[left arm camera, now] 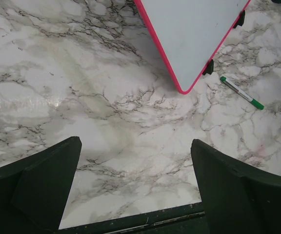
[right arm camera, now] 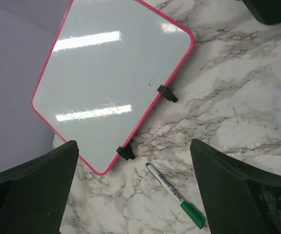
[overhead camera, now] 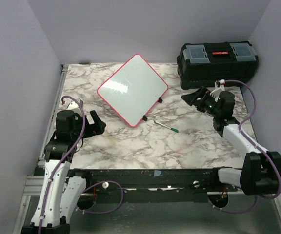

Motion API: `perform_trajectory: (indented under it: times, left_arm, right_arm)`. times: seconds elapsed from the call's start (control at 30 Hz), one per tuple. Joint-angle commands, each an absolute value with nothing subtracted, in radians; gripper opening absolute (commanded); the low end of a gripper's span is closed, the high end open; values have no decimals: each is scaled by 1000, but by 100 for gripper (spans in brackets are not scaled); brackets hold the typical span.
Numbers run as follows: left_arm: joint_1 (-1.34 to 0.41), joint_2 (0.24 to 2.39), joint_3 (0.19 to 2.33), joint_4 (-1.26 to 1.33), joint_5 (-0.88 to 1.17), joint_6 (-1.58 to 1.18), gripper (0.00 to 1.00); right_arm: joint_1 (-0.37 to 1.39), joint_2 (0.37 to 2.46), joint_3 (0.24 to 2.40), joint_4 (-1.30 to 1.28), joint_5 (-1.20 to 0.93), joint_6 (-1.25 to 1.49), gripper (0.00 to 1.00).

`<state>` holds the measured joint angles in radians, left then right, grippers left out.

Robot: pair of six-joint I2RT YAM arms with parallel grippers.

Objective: Write a sentence on the whiteboard
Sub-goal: Pick up the whiteboard marker from the center of the board.

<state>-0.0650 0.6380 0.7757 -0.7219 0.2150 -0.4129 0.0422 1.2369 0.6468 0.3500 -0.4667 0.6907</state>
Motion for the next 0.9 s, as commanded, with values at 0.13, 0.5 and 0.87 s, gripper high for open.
perform_trajectory:
  times: [0.13, 0.5, 0.87]
  left_arm:
    - [-78, 634, 768, -722, 223, -420, 98]
    - [-97, 639, 769, -722, 218, -420, 98]
    - [-125, 638, 775, -735, 198, -422, 99]
  right_arm:
    - [54, 1173, 716, 64, -370, 600, 100]
    - [313, 1258, 893, -264, -102, 382, 100]
    - [497, 1524, 1046, -393, -6, 286, 95]
